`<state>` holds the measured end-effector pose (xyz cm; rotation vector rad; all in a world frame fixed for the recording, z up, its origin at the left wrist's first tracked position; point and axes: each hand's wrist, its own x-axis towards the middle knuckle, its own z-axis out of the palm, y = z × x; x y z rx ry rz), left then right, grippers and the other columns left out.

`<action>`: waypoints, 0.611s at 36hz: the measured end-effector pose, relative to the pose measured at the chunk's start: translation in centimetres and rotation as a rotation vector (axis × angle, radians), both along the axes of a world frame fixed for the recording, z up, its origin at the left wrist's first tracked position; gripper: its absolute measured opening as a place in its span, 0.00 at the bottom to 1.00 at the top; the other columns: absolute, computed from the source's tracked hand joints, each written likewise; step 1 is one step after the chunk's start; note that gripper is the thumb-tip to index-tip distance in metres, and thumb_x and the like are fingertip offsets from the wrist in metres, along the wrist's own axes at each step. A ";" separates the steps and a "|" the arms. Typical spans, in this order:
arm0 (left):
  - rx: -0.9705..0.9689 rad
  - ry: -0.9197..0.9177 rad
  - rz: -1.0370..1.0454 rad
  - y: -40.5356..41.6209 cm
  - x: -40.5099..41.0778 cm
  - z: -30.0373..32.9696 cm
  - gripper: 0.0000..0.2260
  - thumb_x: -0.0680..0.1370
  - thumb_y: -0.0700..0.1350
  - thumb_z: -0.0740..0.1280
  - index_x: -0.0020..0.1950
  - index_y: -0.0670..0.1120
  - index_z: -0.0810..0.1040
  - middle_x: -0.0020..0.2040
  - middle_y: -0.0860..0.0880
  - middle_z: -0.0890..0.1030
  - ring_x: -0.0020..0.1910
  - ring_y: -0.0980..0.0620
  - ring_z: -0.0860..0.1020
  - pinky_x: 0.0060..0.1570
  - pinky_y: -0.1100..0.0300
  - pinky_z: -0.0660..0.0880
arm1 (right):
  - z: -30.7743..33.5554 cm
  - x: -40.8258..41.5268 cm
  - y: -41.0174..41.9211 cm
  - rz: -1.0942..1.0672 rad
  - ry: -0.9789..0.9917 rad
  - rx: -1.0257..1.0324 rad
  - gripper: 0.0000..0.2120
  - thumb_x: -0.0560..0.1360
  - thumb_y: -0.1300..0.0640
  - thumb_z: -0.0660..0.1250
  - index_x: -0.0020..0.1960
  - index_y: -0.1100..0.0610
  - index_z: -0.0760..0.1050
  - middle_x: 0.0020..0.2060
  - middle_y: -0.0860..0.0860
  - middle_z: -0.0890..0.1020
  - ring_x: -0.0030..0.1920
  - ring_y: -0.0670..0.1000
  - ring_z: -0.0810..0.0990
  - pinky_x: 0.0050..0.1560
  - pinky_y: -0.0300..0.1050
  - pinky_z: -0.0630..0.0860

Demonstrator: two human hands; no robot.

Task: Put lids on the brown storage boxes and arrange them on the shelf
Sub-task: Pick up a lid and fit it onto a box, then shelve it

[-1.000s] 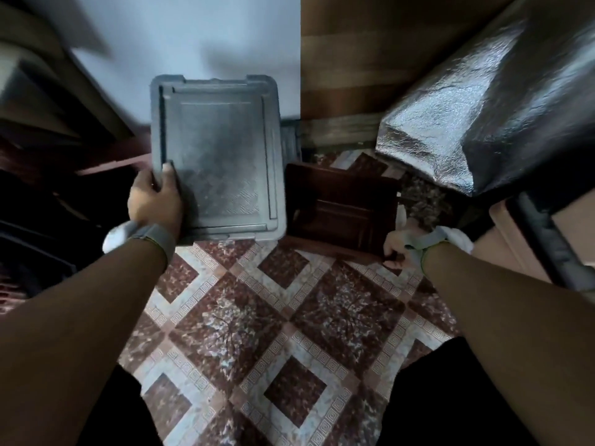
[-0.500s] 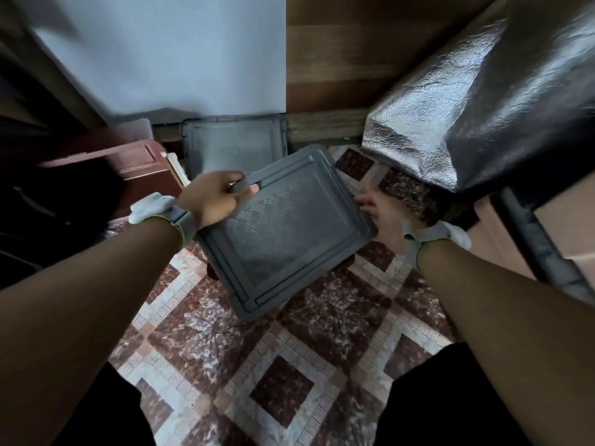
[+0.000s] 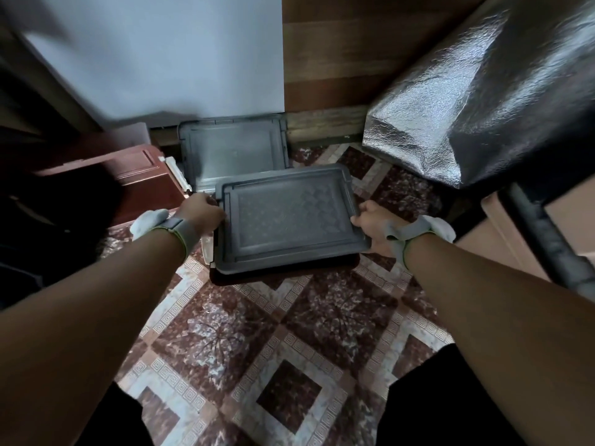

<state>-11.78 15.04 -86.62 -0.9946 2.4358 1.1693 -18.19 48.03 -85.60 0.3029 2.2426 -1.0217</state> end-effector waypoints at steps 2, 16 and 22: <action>0.034 -0.004 -0.015 -0.6 0.4 -0.5 0.09 0.73 0.35 0.73 0.51 0.40 0.79 0.41 0.38 0.77 0.34 0.42 0.77 0.42 0.44 0.80 | 0.2 0.1 -0.3 0.113 0.012 0.125 0.22 0.79 0.56 0.61 0.72 0.59 0.65 0.65 0.63 0.75 0.64 0.65 0.75 0.66 0.62 0.72; -0.110 0.082 -0.038 -2.0 1.4 -1.1 0.11 0.69 0.44 0.75 0.50 0.51 0.82 0.53 0.45 0.83 0.49 0.45 0.80 0.46 0.59 0.73 | 1.8 0.8 -1.8 0.482 0.075 0.438 0.16 0.81 0.60 0.61 0.65 0.67 0.74 0.60 0.64 0.79 0.60 0.61 0.78 0.52 0.47 0.74; -0.088 0.012 -0.033 -2.3 2.2 -2.0 0.14 0.71 0.45 0.75 0.55 0.52 0.77 0.52 0.42 0.81 0.39 0.47 0.79 0.38 0.53 0.82 | 1.3 0.7 -1.9 0.453 0.023 0.349 0.21 0.80 0.60 0.65 0.70 0.65 0.69 0.60 0.62 0.79 0.60 0.61 0.78 0.48 0.44 0.70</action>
